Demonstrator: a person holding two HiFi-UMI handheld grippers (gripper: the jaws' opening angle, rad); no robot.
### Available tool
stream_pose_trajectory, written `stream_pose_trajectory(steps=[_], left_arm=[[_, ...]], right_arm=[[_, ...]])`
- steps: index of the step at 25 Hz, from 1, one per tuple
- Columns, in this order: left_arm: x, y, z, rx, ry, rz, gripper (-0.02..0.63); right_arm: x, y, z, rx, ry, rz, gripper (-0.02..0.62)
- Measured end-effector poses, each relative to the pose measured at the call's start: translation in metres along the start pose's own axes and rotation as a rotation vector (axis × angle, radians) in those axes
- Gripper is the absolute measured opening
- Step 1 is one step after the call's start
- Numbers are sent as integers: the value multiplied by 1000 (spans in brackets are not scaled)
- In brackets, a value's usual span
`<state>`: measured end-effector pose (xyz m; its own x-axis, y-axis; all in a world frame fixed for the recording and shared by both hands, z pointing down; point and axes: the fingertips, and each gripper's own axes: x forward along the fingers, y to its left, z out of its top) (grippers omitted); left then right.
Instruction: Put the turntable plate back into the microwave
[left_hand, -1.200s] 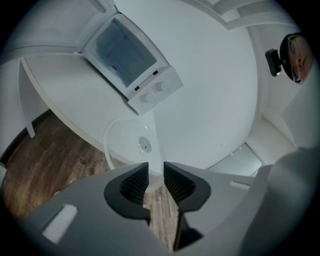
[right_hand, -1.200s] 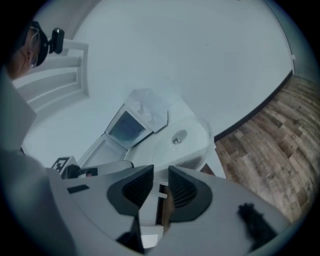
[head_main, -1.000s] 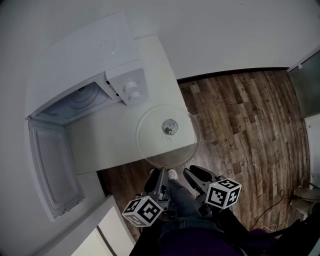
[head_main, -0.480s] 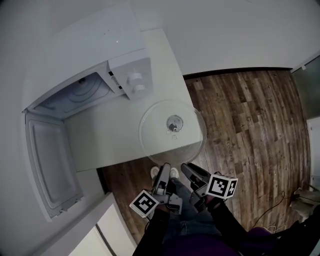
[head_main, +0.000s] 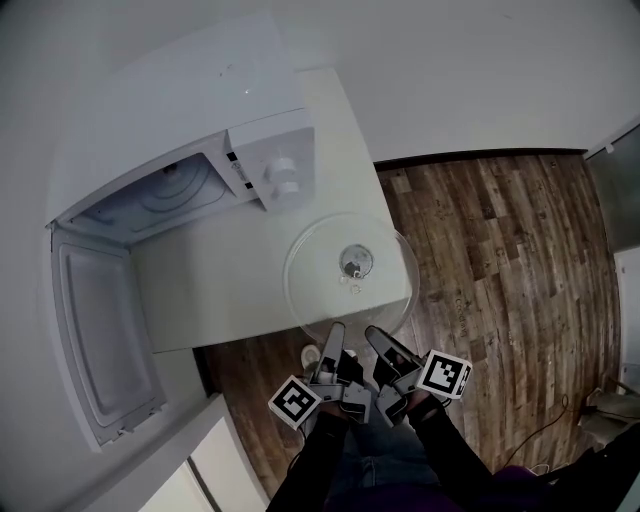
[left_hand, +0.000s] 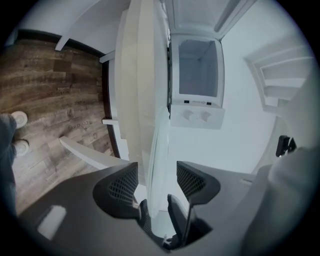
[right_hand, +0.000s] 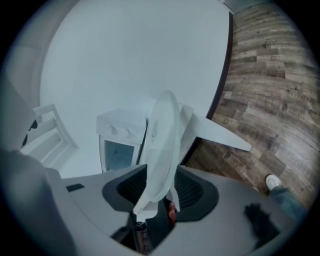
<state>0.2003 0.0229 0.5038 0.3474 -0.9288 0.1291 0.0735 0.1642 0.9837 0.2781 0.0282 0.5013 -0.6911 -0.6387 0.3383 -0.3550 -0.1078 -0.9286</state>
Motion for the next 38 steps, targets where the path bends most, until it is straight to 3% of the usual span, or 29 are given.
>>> stream_pose_trajectory(steps=[2, 6, 10, 12, 15, 23, 27, 38], left_arm=[[4, -2, 0, -12, -2, -27, 246], [9, 0, 0, -24, -11, -31, 172], [12, -2, -3, -37, 1, -57, 143], [14, -3, -4, -18, 15, -58, 135], [15, 1, -3, 5, 2, -27, 54], [15, -8, -6, 9, -5, -77, 38], [13, -9, -5, 63, -9, -73, 34], [5, -22, -4, 30, -3, -145, 32]], right_arm=[[4, 4, 4, -36, -1, 17, 170], [6, 1, 8, -54, -2, 1, 167], [3, -7, 11, -67, -7, -39, 75], [4, -7, 11, -76, -3, -36, 74], [4, -7, 12, -74, -1, -29, 71], [-1, -4, 13, -61, -12, 1, 60], [0, 0, 13, -31, -6, 33, 55], [-3, 25, 13, -77, 10, 99, 46]])
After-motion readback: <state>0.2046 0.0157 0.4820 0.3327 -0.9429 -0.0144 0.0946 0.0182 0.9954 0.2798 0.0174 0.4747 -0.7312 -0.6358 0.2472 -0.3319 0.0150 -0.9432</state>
